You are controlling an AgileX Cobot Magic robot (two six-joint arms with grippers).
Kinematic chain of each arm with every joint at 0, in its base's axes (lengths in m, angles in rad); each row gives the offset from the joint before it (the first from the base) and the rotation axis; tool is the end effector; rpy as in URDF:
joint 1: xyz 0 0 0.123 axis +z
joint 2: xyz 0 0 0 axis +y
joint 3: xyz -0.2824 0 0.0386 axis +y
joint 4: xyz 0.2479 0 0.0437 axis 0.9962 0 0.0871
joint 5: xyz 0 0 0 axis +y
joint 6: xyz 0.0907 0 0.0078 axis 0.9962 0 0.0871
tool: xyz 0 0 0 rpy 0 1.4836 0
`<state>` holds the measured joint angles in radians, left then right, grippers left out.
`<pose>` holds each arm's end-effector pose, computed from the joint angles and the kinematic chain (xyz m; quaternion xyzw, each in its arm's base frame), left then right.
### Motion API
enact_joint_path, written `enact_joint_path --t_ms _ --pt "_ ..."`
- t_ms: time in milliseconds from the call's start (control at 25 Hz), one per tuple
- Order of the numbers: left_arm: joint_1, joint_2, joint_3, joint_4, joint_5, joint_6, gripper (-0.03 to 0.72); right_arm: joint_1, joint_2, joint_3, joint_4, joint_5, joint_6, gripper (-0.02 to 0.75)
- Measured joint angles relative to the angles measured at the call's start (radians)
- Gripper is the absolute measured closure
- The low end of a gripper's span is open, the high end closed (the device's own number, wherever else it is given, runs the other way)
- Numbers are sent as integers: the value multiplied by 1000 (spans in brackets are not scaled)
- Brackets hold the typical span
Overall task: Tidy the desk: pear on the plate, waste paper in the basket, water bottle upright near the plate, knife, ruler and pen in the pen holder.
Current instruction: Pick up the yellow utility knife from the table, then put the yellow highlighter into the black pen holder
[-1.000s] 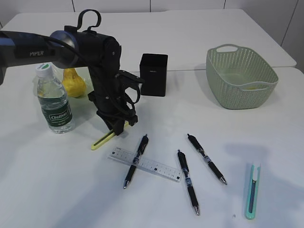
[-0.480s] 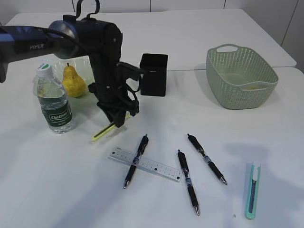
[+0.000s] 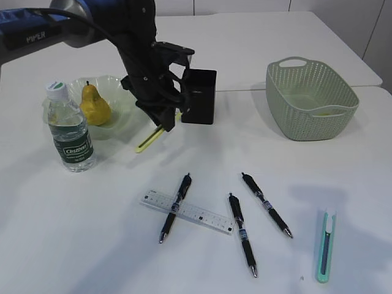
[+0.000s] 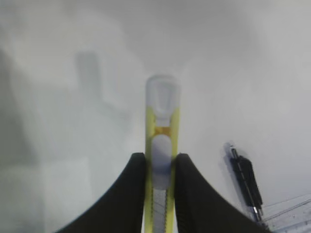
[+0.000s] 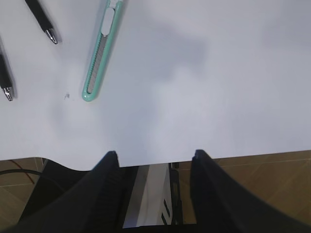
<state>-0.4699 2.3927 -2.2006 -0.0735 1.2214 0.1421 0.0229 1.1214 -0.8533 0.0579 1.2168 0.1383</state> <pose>0.4490 -0.2351 0.1944 0.2909 0.9483 -0.0552 0.1144 0.1781 0.0090 0.2810 0.0651 0.9937 0.0348 0.0839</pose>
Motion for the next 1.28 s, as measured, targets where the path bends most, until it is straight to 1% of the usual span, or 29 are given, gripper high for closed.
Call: enact_joint_path --t_ms 160,480,680,1040,1280 --pt "0 -29 -26 -22 4 -4 591 0 0 0 0 0 0 351" --pt "-2 -127 -32 -26 15 -10 591 0 0 0 0 0 0 351" --pt "-2 -168 -32 -26 11 -14 591 0 0 0 -2 -30 0 351" --pt "-2 -185 -32 -26 -115 -14 591 0 0 0 -33 -119 0 351" --pt "-2 -185 -32 -27 -287 -14 591 0 0 0 -40 -141 0 351"
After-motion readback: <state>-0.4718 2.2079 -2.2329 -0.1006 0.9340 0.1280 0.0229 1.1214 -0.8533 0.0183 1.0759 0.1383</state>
